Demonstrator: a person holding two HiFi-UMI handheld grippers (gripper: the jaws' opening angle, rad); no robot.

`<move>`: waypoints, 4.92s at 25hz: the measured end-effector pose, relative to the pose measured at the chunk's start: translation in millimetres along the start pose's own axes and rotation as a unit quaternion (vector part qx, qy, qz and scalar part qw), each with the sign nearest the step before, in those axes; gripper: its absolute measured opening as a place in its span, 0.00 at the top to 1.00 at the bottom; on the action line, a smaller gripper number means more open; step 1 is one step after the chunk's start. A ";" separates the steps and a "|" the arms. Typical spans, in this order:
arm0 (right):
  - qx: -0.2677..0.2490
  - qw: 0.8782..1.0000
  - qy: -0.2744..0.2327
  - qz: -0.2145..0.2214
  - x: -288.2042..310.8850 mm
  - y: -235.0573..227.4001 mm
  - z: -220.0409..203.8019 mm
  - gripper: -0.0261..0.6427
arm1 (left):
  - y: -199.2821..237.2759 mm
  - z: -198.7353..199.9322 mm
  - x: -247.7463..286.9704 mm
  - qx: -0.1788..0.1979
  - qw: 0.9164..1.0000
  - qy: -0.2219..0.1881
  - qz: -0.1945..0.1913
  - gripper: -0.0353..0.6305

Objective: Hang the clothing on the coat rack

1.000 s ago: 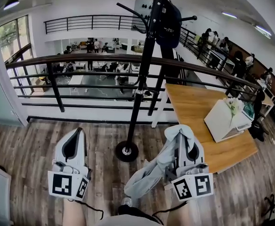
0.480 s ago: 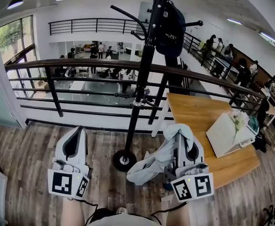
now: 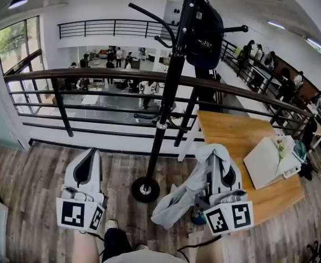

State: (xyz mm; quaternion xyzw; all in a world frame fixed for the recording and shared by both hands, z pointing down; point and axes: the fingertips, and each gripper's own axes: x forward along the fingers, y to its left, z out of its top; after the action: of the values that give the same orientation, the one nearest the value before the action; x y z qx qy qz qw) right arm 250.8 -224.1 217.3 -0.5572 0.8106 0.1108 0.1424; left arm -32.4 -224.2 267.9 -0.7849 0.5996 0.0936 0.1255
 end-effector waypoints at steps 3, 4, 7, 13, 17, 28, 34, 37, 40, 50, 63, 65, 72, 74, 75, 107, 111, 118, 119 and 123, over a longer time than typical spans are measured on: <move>-0.004 1.000 0.009 -0.006 14.5 0.1 -5.1 0.95 | 4.9 -7.3 17.9 -0.004 1.000 -0.001 -0.017 0.93; -0.005 1.000 0.010 -0.009 20.2 0.5 -5.8 0.95 | 8.1 -10.2 24.3 -0.005 1.000 -0.001 -0.022 0.93; -0.009 1.000 0.010 -0.019 38.7 2.5 -8.0 0.95 | 22.7 -20.8 45.1 -0.012 0.999 0.000 -0.033 0.93; -0.018 0.999 -0.001 -0.043 74.3 -1.4 -2.1 0.95 | 44.1 -28.8 92.9 -0.022 0.998 -0.011 -0.064 0.93; -0.015 0.998 -0.008 -0.060 109.8 2.8 -0.2 0.95 | 65.4 -36.8 130.5 -0.032 0.995 -0.016 -0.093 0.93; -0.023 0.995 -0.034 -0.090 178.3 20.2 10.3 0.95 | 109.7 -74.2 182.6 -0.056 0.986 -0.026 -0.156 0.93; -0.017 0.993 -0.043 -0.109 225.3 26.9 11.0 0.95 | 148.1 -91.9 205.2 -0.066 0.982 -0.030 -0.174 0.93; -0.008 0.992 -0.046 -0.121 236.1 21.5 19.4 0.95 | 152.4 -92.5 210.9 -0.071 0.980 -0.029 -0.184 0.93; -0.005 0.990 -0.045 -0.136 249.5 17.4 17.7 0.95 | 160.1 -101.7 217.7 -0.075 0.977 -0.027 -0.196 0.93; -0.016 0.986 -0.059 -0.154 277.1 17.4 38.7 0.95 | 184.4 -114.3 231.7 -0.084 0.974 -0.027 -0.209 0.93; -0.046 0.985 -0.027 -0.164 297.2 33.0 28.5 0.95 | 201.8 -119.4 233.5 -0.094 0.973 -0.026 -0.208 0.93; -0.048 0.985 -0.018 -0.162 299.0 35.4 23.0 0.95 | 204.0 -120.4 233.0 -0.094 0.973 -0.025 -0.208 0.93; -0.066 0.985 0.003 -0.160 296.4 47.2 8.4 0.95 | 211.2 -123.3 231.6 -0.095 0.974 -0.022 -0.204 0.93; -0.066 0.986 0.008 -0.155 295.7 50.2 5.5 0.95 | 212.0 -122.7 231.7 -0.095 0.974 -0.021 -0.205 0.93; -0.068 0.986 0.012 -0.153 295.8 51.6 4.5 0.95 | 211.9 -121.8 231.7 -0.095 0.974 -0.021 -0.205 0.93; -0.107 0.981 0.036 -0.157 296.8 58.6 -39.5 0.88 | 211.6 -135.9 228.9 -0.093 0.973 -0.009 -0.209 0.93; -0.107 0.983 0.027 -0.149 285.0 66.0 -33.0 0.84 | 205.0 -130.0 220.7 -0.089 0.974 -0.011 -0.209 0.93; -0.108 0.985 0.025 -0.129 267.4 81.9 -37.4 0.83 | 205.8 -122.3 211.4 -0.080 0.977 -0.008 -0.197 0.93; -0.110 0.986 0.026 -0.126 264.1 83.3 -38.4 0.84 | 203.8 -120.9 209.6 -0.078 0.977 -0.008 -0.196 0.93; -0.113 0.986 0.029 -0.122 250.0 83.0 -41.2 0.90 | 193.3 -116.5 201.5 -0.075 0.979 -0.007 -0.192 0.93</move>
State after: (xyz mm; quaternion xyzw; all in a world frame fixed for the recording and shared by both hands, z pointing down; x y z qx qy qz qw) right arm 84.2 -426.5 169.0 -0.6673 0.7226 0.1676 0.0673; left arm -166.2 -493.4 302.4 -0.8917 0.4283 0.1181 0.0865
